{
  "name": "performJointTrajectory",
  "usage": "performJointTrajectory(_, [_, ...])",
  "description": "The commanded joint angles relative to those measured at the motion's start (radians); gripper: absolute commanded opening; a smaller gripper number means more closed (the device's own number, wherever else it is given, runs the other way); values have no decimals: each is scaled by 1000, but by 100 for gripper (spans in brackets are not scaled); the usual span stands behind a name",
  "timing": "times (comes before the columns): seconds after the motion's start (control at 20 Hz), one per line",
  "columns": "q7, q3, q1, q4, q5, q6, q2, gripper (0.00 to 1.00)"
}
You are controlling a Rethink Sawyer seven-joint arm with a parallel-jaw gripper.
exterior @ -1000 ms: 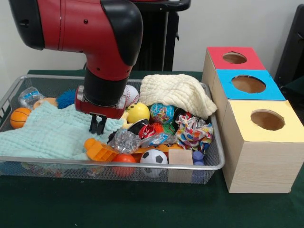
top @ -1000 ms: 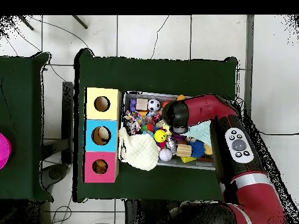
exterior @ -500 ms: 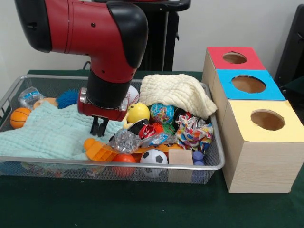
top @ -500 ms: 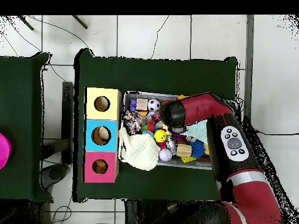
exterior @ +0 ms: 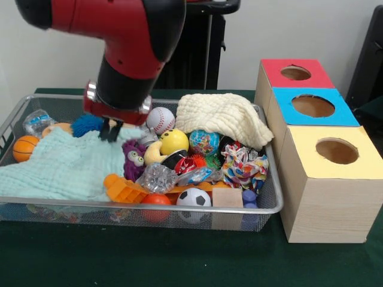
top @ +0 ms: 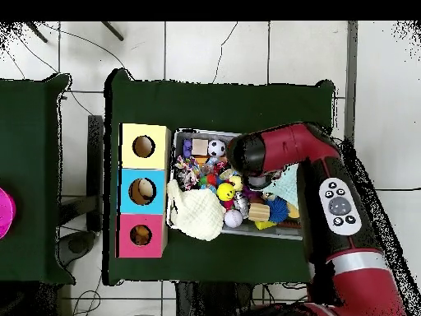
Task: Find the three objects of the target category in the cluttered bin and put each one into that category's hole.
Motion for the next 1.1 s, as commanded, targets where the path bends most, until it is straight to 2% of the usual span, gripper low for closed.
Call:
performJointTrajectory(0.05, [-549,45,9,-126,-12,306,-115,0])
performJointTrajectory(0.25, [-560,64,4,-149,-21,328,-100,0])
performJointTrajectory(0.7, [-510,48,2,-134,-26,221,-46,0])
performJointTrajectory(0.95, [-526,40,-7,-131,-51,182,-49,0])
performJointTrajectory(1.1, [-540,30,-32,-96,-66,132,-61,0])
